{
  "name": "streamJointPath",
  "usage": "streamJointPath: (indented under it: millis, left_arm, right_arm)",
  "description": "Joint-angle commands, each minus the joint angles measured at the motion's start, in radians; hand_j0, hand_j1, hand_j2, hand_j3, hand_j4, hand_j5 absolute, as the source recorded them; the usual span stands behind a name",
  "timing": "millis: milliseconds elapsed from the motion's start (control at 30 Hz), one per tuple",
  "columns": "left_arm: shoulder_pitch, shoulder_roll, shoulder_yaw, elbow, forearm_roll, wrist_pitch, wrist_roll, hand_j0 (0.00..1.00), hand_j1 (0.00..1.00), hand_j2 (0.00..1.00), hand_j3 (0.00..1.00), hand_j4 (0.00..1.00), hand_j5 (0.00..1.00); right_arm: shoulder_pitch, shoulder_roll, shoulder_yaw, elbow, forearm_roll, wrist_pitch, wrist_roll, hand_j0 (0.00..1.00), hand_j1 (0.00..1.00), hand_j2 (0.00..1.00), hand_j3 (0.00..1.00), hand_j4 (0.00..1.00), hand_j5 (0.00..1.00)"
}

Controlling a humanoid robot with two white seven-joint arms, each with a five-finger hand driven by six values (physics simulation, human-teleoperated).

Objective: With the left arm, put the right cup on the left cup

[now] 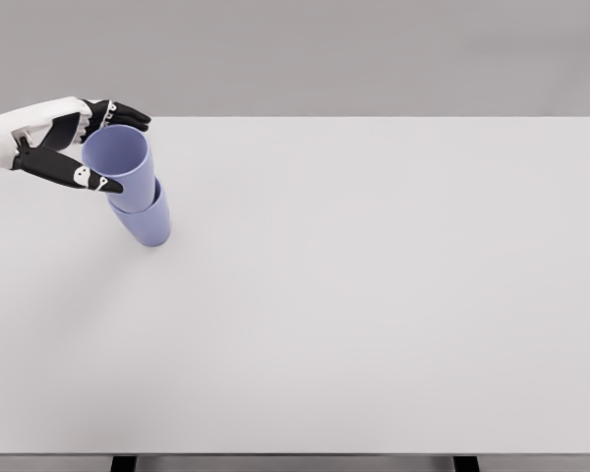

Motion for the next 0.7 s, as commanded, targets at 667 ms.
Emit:
streamJointPath:
  millis: [667]
  left_arm:
    - [0.000,-0.022,0.006,0.024,-0.002,0.000,0.000,0.83,0.83,0.83,0.83,0.83,0.83]
  right_arm:
    - [0.000,0.000,0.000,0.000,0.000,0.000,0.000,1.00,1.00,1.00,1.00,1.00,1.00]
